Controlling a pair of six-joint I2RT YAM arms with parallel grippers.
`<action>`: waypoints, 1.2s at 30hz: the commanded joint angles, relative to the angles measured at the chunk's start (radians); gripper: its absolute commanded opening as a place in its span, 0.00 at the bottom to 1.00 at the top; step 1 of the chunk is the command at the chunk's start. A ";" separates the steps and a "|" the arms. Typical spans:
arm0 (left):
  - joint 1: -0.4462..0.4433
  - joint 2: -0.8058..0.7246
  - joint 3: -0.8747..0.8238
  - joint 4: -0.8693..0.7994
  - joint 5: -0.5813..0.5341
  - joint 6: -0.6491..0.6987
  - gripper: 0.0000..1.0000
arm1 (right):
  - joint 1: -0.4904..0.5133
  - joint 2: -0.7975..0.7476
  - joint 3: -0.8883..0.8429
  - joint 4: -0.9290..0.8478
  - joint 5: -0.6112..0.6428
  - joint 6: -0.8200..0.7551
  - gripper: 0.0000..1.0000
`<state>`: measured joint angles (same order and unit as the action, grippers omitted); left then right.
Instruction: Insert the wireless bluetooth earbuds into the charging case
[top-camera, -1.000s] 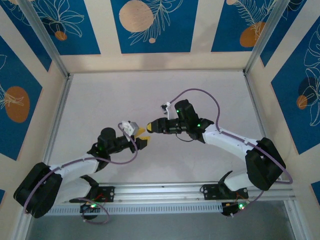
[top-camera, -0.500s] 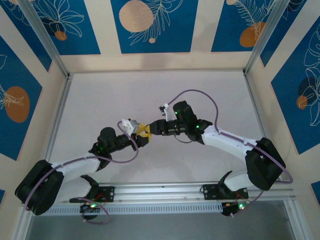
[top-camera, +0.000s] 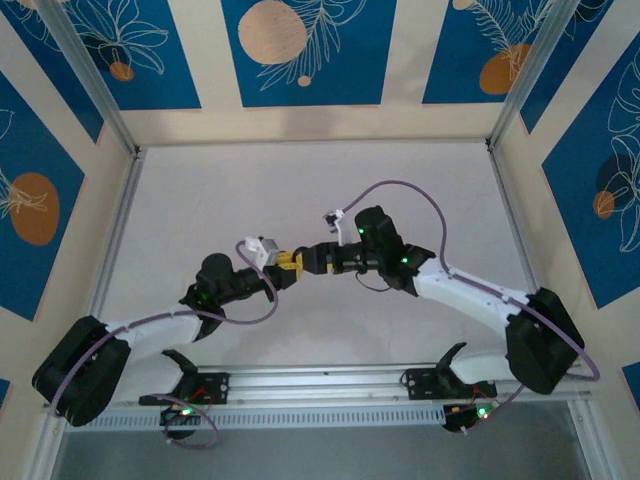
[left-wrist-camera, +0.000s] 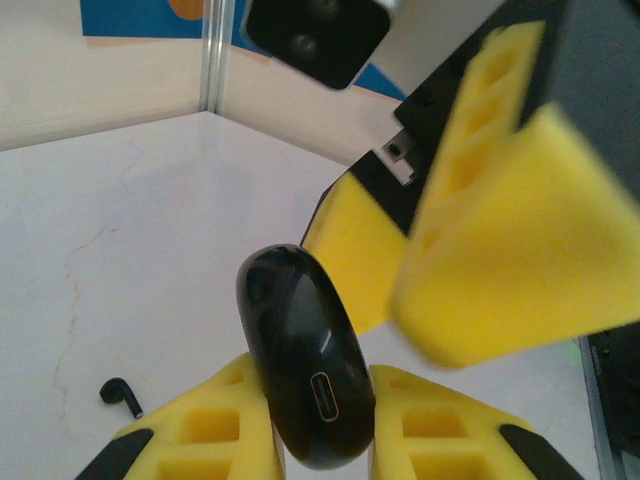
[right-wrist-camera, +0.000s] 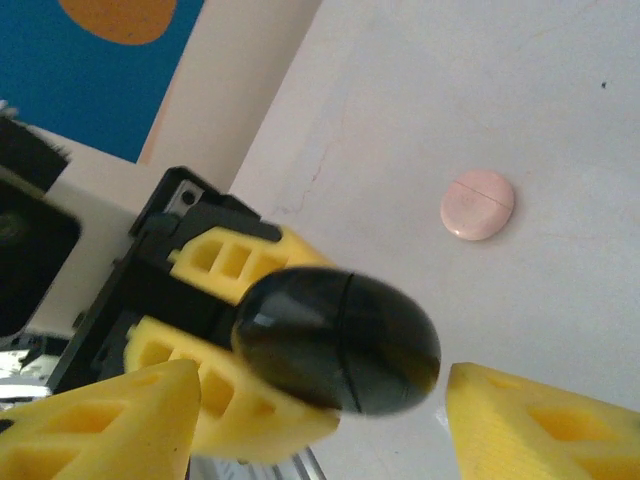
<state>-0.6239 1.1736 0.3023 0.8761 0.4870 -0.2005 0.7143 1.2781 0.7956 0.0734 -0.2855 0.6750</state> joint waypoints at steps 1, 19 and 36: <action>-0.001 -0.003 0.033 0.050 0.074 -0.002 0.12 | -0.043 -0.101 -0.048 0.048 0.004 -0.114 0.66; -0.004 0.206 0.095 0.530 0.386 -0.220 0.09 | -0.255 -0.183 -0.079 0.095 -0.573 -0.411 0.55; -0.009 0.155 0.110 0.531 0.388 -0.243 0.10 | -0.212 -0.056 0.011 0.148 -0.634 -0.459 0.36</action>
<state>-0.6243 1.3537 0.3874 1.3540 0.8490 -0.4328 0.4919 1.2087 0.7731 0.2081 -0.8742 0.2409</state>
